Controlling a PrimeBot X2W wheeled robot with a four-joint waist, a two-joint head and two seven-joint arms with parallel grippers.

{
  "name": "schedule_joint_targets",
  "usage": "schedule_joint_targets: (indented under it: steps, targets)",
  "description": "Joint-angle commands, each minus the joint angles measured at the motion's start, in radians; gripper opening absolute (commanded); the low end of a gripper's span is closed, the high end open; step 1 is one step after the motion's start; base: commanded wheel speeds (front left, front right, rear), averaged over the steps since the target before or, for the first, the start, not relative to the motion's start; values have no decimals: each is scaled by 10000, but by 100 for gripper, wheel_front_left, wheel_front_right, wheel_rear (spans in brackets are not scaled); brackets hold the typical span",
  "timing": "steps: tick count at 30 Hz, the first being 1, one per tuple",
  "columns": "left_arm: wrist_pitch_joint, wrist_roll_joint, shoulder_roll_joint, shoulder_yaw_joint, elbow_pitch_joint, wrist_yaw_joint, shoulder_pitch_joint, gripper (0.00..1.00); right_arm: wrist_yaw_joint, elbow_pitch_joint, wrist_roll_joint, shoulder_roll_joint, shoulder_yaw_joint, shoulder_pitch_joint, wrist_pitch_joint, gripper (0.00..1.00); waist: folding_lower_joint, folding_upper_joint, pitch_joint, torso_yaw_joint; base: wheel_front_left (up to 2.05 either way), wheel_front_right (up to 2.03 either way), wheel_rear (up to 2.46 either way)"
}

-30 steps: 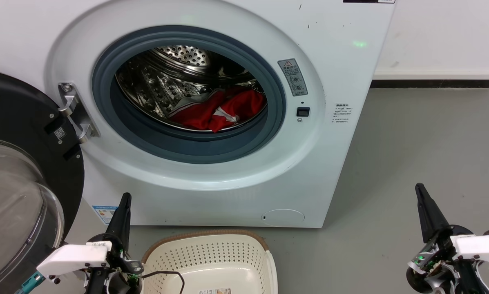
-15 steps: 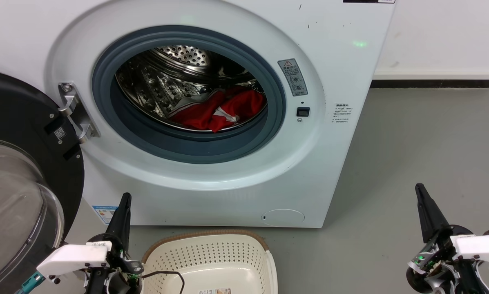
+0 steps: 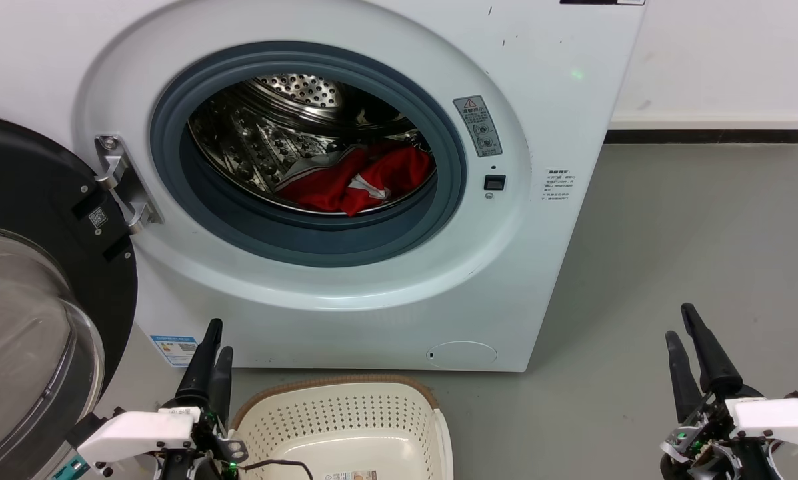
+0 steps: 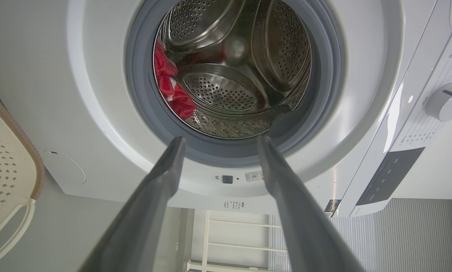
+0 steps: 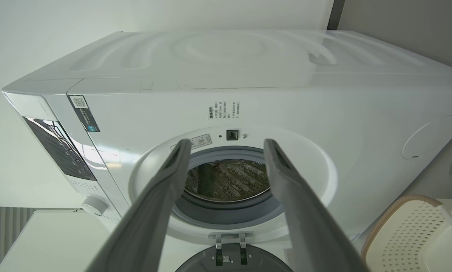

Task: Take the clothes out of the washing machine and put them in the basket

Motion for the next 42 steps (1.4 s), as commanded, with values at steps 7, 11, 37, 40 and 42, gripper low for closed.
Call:
schedule_joint_targets:
  steps: [7, 11, 37, 40, 42]
  targets:
    - [-424, 741, 25, -188, -470, -2, -369, 100, 0, -532, -715, -15, 161, -97, -428, 100, 0, 0, 8, 7, 0, 0, 0]
    - [-604, 1577, 26, -283, -701, -2, -402, 100, 0, -693, -1522, -15, 240, -54, -609, 100, 0, 0, 10, 12, 0, 0, 0]
    - [-1668, 7145, 33, -978, -1630, 54, -531, 100, 0, -1693, -8131, -17, 827, 160, -1675, 100, 0, 0, 26, 29, 0, 0, 0]
    - [-1767, 7663, 34, -1056, -1632, 83, -546, 100, 1, -1713, -8683, -17, 875, 197, -1775, 100, 0, 0, 23, 27, 0, 0, 0]
    - [-1832, 8000, 34, -1115, -1635, 121, -556, 100, 1, -1728, -9014, -17, 905, 206, -1837, 100, 0, 0, 21, 25, 0, 0, 0]
